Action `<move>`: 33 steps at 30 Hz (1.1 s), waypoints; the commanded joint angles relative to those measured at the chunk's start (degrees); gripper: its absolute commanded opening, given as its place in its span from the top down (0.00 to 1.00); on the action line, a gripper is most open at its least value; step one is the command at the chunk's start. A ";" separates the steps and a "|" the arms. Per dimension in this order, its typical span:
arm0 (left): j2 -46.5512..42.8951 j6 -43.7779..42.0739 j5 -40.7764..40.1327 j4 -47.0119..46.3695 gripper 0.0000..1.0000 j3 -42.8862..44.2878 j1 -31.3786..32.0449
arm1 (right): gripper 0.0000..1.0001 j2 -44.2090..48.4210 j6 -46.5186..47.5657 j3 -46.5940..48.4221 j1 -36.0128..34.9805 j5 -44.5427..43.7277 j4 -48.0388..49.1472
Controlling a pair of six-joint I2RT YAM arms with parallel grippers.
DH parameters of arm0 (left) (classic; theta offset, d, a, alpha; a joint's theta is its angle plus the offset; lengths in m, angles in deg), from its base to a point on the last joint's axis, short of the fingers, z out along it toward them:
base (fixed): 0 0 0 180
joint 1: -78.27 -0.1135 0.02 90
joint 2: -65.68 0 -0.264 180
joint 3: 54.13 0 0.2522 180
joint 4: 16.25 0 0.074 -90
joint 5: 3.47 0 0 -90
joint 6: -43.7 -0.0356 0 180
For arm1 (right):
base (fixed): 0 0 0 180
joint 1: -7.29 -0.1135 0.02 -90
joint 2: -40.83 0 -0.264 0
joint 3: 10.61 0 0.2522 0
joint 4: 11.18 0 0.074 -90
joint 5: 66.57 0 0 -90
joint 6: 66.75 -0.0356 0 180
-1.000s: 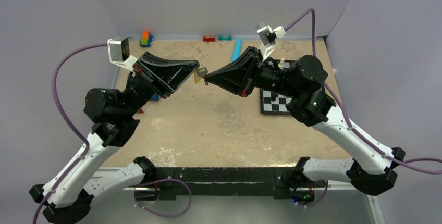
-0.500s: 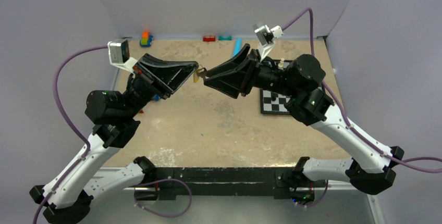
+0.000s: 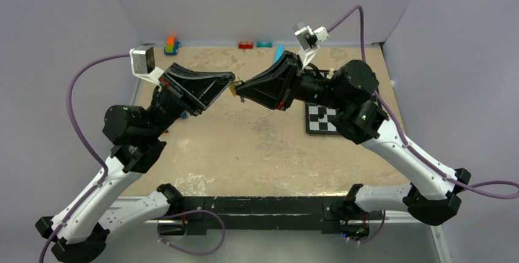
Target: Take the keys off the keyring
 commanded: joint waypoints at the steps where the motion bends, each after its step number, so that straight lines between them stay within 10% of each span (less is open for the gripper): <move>1: -0.52 0.57 -0.46 -2.86 1.00 -0.87 0.19 | 0.83 0.14 0.42 2.43 -0.26 1.17 2.51; 10: -1.62 -1.48 0.63 1.01 1.00 -0.70 0.23 | 1.00 1.20 1.51 1.73 -0.25 1.80 1.39; 15: -2.80 -5.90 3.78 9.62 0.36 2.02 0.13 | 1.00 1.64 3.69 3.71 -0.31 2.02 -5.13; 18: -4.43 -13.21 4.49 21.56 0.22 5.78 0.04 | 1.00 1.65 5.11 5.38 -0.27 3.64 -10.82; 33: 2.58 -40.73 23.54 62.73 0.36 32.77 -0.68 | 1.00 -2.35 16.07 15.91 -0.16 20.89 -34.38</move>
